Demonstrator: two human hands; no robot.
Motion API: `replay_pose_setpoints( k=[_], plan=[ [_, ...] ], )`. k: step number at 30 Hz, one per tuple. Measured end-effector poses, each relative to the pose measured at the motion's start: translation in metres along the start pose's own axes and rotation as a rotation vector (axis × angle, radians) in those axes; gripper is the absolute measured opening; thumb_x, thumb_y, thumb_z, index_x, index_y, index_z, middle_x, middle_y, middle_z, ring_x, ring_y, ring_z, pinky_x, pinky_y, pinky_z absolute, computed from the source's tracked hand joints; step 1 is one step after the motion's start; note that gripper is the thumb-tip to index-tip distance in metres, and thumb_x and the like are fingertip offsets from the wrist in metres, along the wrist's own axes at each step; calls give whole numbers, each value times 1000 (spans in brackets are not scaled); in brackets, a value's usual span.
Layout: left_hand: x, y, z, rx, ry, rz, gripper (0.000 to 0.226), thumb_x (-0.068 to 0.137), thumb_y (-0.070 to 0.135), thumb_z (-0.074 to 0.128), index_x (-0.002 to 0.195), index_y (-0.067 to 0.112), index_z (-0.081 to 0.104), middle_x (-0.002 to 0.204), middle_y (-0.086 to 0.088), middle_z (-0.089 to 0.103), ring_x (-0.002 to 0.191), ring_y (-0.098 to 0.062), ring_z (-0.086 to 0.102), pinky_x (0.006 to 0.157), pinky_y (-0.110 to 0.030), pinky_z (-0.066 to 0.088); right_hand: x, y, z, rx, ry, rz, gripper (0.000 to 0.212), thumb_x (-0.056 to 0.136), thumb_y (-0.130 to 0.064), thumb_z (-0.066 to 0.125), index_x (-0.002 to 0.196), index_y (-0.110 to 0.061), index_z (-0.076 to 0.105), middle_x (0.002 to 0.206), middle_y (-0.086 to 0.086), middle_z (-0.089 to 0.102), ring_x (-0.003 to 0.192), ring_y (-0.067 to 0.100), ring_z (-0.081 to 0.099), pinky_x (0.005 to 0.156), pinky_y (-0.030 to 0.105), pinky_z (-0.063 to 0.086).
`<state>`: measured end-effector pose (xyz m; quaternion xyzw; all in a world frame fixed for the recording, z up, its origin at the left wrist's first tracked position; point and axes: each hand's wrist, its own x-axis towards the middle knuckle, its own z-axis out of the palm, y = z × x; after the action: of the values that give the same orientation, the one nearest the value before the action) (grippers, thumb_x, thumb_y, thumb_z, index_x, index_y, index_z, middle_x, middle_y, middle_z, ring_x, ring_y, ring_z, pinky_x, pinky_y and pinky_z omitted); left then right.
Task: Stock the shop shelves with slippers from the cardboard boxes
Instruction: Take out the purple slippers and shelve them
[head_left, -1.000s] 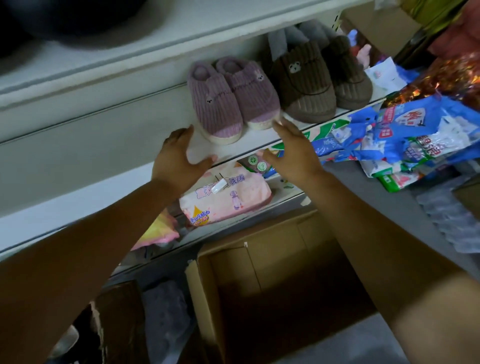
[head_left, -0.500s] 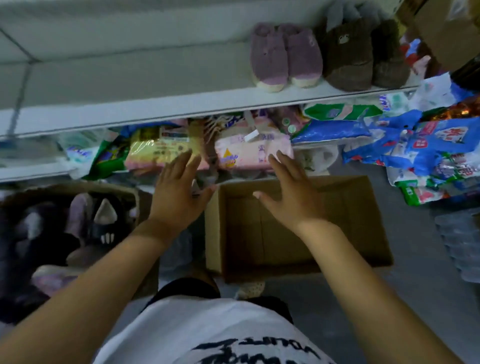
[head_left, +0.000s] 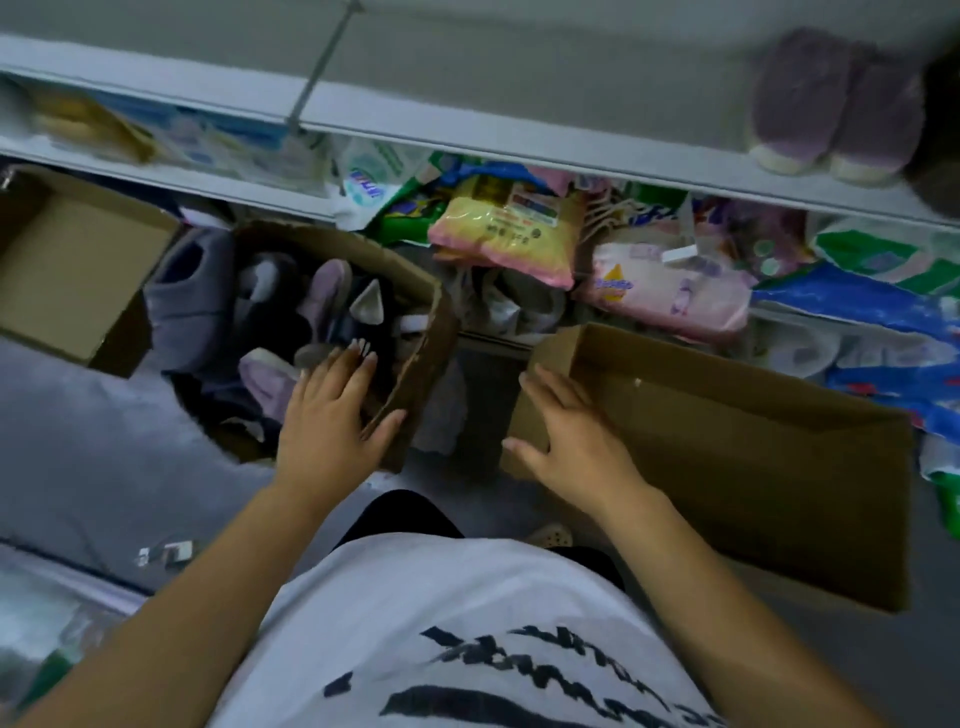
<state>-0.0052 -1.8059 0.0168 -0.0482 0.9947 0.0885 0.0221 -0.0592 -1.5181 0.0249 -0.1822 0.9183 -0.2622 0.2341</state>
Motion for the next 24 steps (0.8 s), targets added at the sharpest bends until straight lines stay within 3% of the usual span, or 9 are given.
replay_pose_setpoints(
  k=[8, 12, 18, 21, 24],
  plan=[
    [-46, -118, -1, -105, 21, -204, 78, 88, 62, 50, 148, 13, 49, 152, -11, 48, 144, -31, 39, 117, -58, 32, 56, -93, 55, -164, -89, -120, 77, 96, -47, 63, 160, -24, 26, 169, -1, 16, 155, 20, 10, 123, 38, 20],
    [-62, -197, -7, -150, 7, -257, 75, 92, 62, 53, 150, 14, 47, 157, -6, 44, 147, -29, 36, 119, -54, 31, 94, -151, 94, -178, -120, -167, 76, 94, -47, 66, 158, -21, 33, 166, 2, 25, 153, 23, 18, 121, 43, 30],
    [-49, -282, -6, -100, -120, -156, 70, 97, 52, 57, 154, 14, 42, 158, -8, 42, 150, -29, 31, 124, -50, 23, 139, -205, 146, -214, -181, -87, 75, 94, -41, 69, 156, -15, 36, 166, 8, 24, 152, 29, 20, 120, 44, 30],
    [-42, -297, 4, -130, -213, -107, 75, 94, 59, 45, 154, 13, 41, 158, -8, 43, 151, -29, 30, 123, -50, 22, 147, -210, 150, -271, -213, -54, 75, 94, -41, 68, 157, -15, 35, 168, 6, 19, 154, 29, 16, 121, 44, 30],
    [-33, -296, 20, -191, -266, -121, 71, 97, 55, 52, 154, 14, 41, 158, -6, 42, 151, -27, 27, 125, -48, 19, 161, -204, 142, -326, -253, -46, 74, 95, -42, 67, 156, -14, 36, 168, 6, 19, 154, 28, 17, 121, 44, 29]
  ],
)
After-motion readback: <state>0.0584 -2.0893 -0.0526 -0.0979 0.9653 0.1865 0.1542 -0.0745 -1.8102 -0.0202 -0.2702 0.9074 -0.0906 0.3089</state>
